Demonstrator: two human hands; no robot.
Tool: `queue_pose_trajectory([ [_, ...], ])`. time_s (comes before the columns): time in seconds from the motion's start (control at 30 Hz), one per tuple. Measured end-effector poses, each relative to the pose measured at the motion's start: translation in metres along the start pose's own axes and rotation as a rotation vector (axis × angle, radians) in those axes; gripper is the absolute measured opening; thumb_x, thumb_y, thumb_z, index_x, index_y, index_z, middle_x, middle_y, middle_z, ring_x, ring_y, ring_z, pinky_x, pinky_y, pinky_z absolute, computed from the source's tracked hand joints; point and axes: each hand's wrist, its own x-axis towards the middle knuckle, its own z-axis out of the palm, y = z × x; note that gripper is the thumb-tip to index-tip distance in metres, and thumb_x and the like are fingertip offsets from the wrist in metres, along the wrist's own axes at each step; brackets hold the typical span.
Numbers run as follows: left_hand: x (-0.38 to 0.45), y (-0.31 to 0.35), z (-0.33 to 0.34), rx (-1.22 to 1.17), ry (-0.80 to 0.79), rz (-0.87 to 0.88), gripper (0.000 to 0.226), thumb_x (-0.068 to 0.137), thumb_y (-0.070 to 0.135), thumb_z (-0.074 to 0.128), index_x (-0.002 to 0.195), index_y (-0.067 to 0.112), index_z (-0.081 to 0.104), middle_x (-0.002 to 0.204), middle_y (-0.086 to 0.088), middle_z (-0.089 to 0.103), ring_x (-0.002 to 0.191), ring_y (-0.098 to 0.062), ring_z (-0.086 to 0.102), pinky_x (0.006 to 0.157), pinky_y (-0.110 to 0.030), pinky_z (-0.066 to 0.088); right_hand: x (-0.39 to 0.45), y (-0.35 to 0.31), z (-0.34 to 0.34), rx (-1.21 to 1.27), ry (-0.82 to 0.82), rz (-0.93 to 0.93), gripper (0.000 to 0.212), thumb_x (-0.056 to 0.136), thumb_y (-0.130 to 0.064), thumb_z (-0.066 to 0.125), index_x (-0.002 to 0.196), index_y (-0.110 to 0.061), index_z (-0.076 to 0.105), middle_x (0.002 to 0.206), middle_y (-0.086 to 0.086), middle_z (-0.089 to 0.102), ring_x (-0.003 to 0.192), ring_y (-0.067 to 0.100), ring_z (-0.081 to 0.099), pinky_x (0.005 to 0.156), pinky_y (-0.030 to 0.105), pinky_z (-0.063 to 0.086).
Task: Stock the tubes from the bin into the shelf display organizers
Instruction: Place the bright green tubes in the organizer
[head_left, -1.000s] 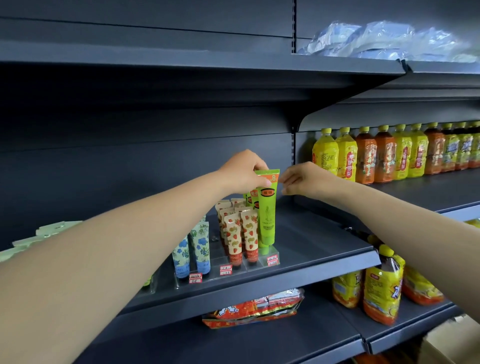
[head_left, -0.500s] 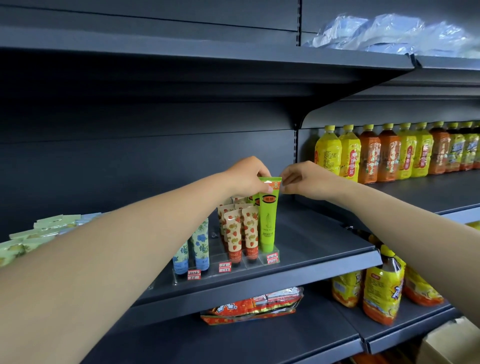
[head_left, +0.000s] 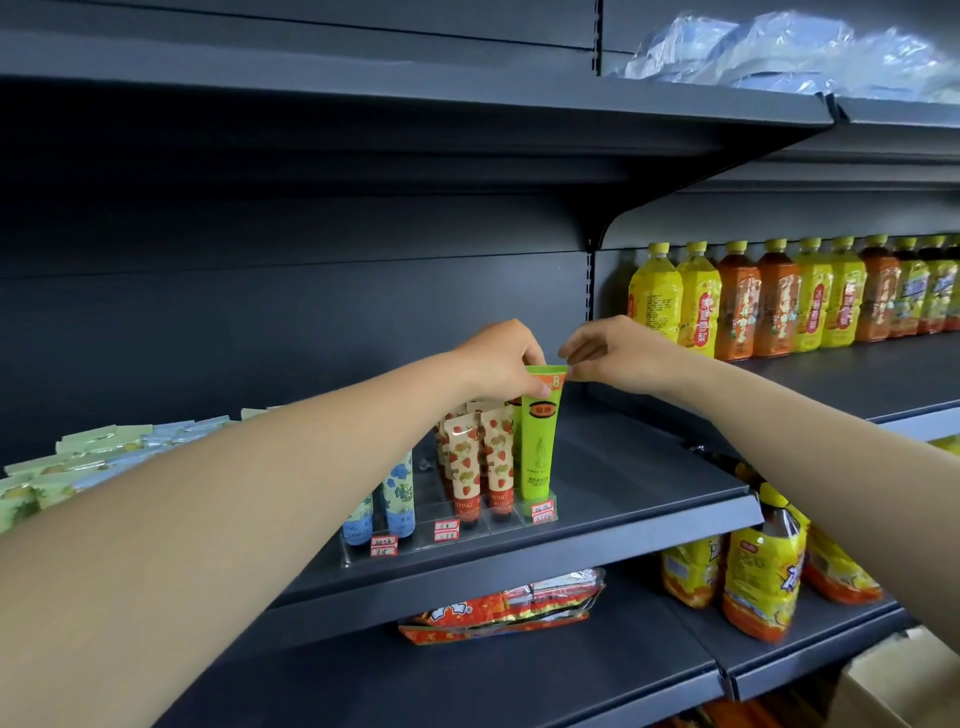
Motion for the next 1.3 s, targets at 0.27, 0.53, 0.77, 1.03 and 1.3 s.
queue_pose_trajectory([
  [0.27, 0.008, -0.007, -0.023, -0.108, 0.075, -0.034, 0.019, 0.084, 0.023, 0.068, 0.097, 0.010, 0.074, 0.101, 0.001, 0.070, 0.091, -0.013, 0.061, 0.081, -0.026, 0.047, 0.015, -0.002, -0.003, 0.055, 0.062, 0.005, 0.021, 0.084, -0.013, 0.068, 0.105, -0.011, 0.066, 0.096, 0.000, 0.065, 0.090, 0.013, 0.060, 0.080, 0.021, 0.047],
  [0.53, 0.031, -0.044, -0.038, -0.057, 0.224, -0.134, 0.020, 0.088, 0.018, 0.062, 0.102, 0.010, 0.073, 0.112, 0.000, 0.068, 0.104, -0.015, 0.060, 0.086, -0.024, 0.044, 0.046, 0.002, 0.005, 0.229, 0.065, 0.018, 0.018, 0.085, -0.008, 0.066, 0.103, -0.008, 0.068, 0.097, 0.006, 0.068, 0.092, 0.016, 0.063, 0.083, 0.023, 0.052],
  [0.77, 0.043, -0.062, -0.029, -0.029, 0.159, -0.153, 0.023, 0.085, 0.022, 0.067, 0.105, 0.013, 0.071, 0.111, 0.001, 0.067, 0.104, -0.015, 0.059, 0.090, -0.026, 0.045, 0.071, 0.003, 0.021, 0.311, -0.004, 0.020, 0.023, 0.085, -0.009, 0.066, 0.108, -0.006, 0.067, 0.101, 0.009, 0.068, 0.093, 0.019, 0.063, 0.080, 0.021, 0.052],
  [1.03, 0.066, -0.073, -0.017, 0.062, 0.117, -0.160, 0.018, 0.085, 0.020, 0.067, 0.099, 0.011, 0.074, 0.107, -0.001, 0.070, 0.099, -0.018, 0.061, 0.081, -0.026, 0.046, 0.086, 0.004, 0.026, 0.291, -0.087, 0.024, 0.019, 0.083, 0.000, 0.063, 0.102, -0.001, 0.069, 0.093, 0.011, 0.069, 0.079, 0.011, 0.063, 0.068, 0.012, 0.053],
  [1.3, 0.070, -0.080, -0.013, 0.040, 0.114, -0.157, 0.013, 0.087, 0.015, 0.064, 0.095, 0.011, 0.074, 0.101, -0.001, 0.070, 0.086, -0.011, 0.057, 0.072, -0.023, 0.041, 0.092, 0.003, 0.033, 0.292, -0.098, 0.030, 0.014, 0.084, 0.005, 0.061, 0.092, -0.001, 0.069, 0.089, 0.010, 0.068, 0.078, 0.013, 0.062, 0.063, 0.011, 0.051],
])
